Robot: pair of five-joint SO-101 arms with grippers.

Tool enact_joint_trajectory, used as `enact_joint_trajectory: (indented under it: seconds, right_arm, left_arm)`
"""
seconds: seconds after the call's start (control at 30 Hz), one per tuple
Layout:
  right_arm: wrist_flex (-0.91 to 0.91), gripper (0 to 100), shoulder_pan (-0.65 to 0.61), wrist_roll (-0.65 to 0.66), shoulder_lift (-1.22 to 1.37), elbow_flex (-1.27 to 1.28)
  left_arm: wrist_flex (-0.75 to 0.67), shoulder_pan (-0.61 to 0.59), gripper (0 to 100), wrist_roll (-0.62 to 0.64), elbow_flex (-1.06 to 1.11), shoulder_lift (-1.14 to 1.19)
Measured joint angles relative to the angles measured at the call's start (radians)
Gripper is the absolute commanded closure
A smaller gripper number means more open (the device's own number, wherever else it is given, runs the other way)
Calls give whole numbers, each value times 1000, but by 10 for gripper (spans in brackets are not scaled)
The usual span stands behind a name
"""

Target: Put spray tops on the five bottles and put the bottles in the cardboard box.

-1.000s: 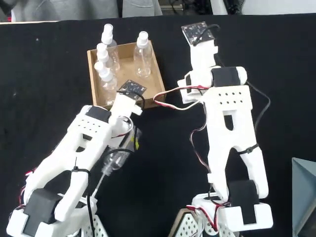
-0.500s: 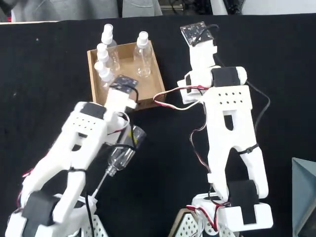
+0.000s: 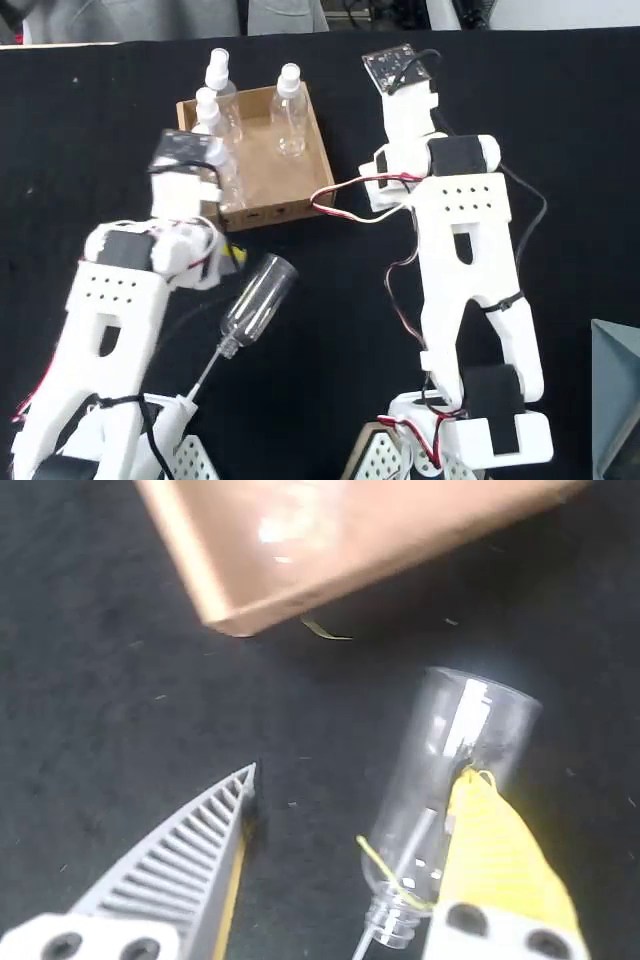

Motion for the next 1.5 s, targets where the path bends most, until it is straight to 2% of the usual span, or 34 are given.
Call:
enact_joint_trajectory:
  seconds: [0.2,0.4,0.77,1.1,1.5]
  right_arm:
    - [3,622,0,3,0,0]
    - [61,621,-12,46,0,0]
    - [180,620,-190,63,0,0]
    - [213,620,-371,66,0,0]
    - [213,621,-551,316,0,153]
  left_arm:
    - [-23,-41,716,28,43,0]
    - [-100,-167,716,114,72,0]
    - [-201,-301,715,210,121,0]
    - [-218,-397,715,265,129,0]
    - [-278,-428,715,273,152,0]
